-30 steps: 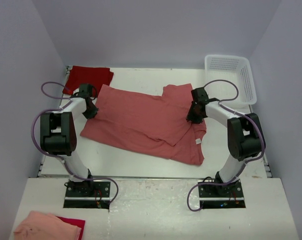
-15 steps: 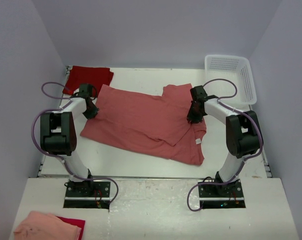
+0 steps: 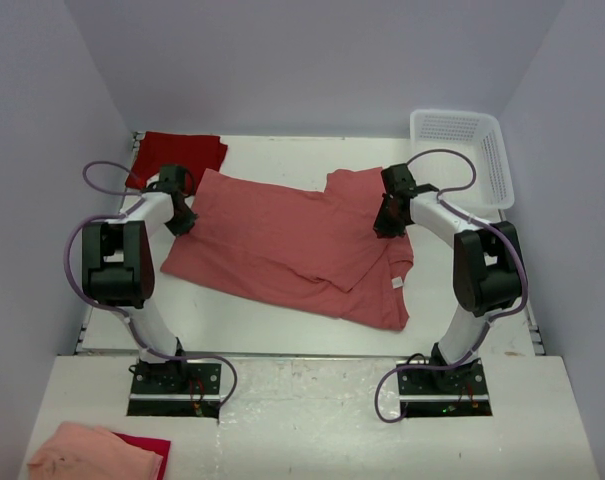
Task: Fold and stack the t-shirts
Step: Fold the flattened tshirt in 1/3 of the way
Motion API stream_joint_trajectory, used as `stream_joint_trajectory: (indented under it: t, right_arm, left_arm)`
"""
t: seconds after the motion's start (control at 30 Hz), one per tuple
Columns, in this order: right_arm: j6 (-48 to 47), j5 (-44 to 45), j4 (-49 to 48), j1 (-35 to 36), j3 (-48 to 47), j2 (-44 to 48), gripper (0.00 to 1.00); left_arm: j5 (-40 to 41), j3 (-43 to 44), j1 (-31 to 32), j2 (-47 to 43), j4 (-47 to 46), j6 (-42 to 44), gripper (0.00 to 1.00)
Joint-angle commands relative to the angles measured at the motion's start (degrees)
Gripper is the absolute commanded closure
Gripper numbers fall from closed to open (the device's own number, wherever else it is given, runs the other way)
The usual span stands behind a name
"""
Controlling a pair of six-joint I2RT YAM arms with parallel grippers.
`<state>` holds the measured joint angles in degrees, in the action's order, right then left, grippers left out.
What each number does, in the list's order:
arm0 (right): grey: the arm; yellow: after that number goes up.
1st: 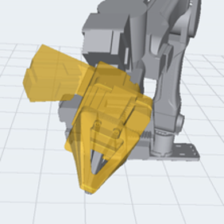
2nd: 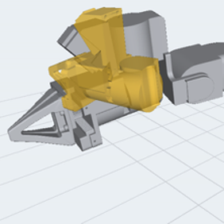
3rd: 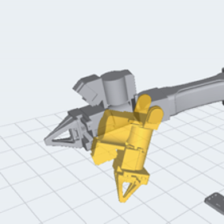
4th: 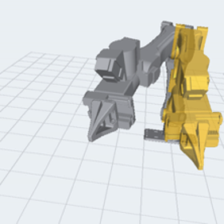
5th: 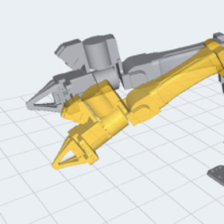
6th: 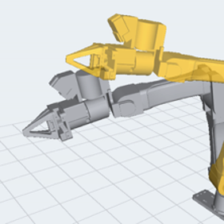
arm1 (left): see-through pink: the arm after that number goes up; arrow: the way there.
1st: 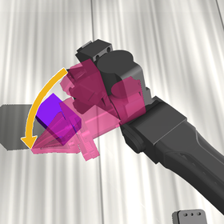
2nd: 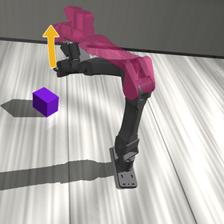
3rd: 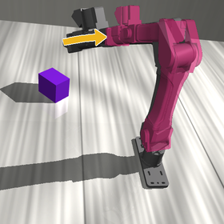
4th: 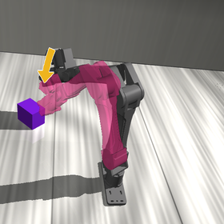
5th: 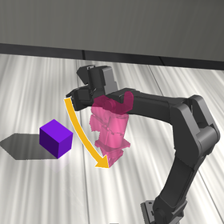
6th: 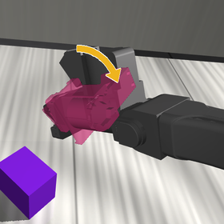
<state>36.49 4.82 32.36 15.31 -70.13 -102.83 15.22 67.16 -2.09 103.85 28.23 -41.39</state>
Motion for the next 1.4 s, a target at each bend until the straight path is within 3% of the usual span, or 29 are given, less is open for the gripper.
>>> stream_joint_trajectory:
  t: [0.0, 0.33, 0.63, 0.67, 0.77, 0.8, 1.13, 1.37]
  right_arm:
    - [-0.81, 0.37, -0.28, -0.1, -2.38, -0.27, 1.0]
    - [-1.33, 1.69, -0.54, -0.19, -1.94, 0.61, 1.0]
    - [-6.15, -5.16, -4.84, 1.38, 3.32, 7.01, 1.0]
    - [-7.3, -7.69, -5.28, 1.91, 3.68, 7.63, 0.99]
    - [-9.07, -9.66, -3.45, 6.55, 3.77, 9.39, 0.67]
    - [-8.81, -9.31, -3.1, 6.57, 3.77, 9.4, 0.64]
    - [-2.92, -13.78, -5.9, 13.69, 11.67, 13.09, 0.68]
    - [-0.28, -13.44, -9.59, 15.89, 18.36, 14.41, 0.62]
  left_arm:
    - [3.23, 2.1, 0.33, -2.77, 1.39, -0.89, 1.0]
    - [8.06, 2.19, 0.07, -4.8, 3.94, -1.33, 1.0]
    - [9.74, 4.2, -0.28, -1.99, 4.47, -1.68, 1.0]
    - [9.74, 4.65, -0.2, -0.94, 4.47, -1.59, 1.0]
    - [9.13, 6.84, -0.28, 1.34, 5.26, -1.94, 1.0]
    - [9.12, 7.11, -0.2, 1.7, 5.17, -1.94, 1.0]
    - [6.75, 7.38, -0.2, 2.06, 4.11, -1.68, 1.0]
    - [6.75, 6.76, -0.2, 1.44, 3.68, -1.42, 1.0]
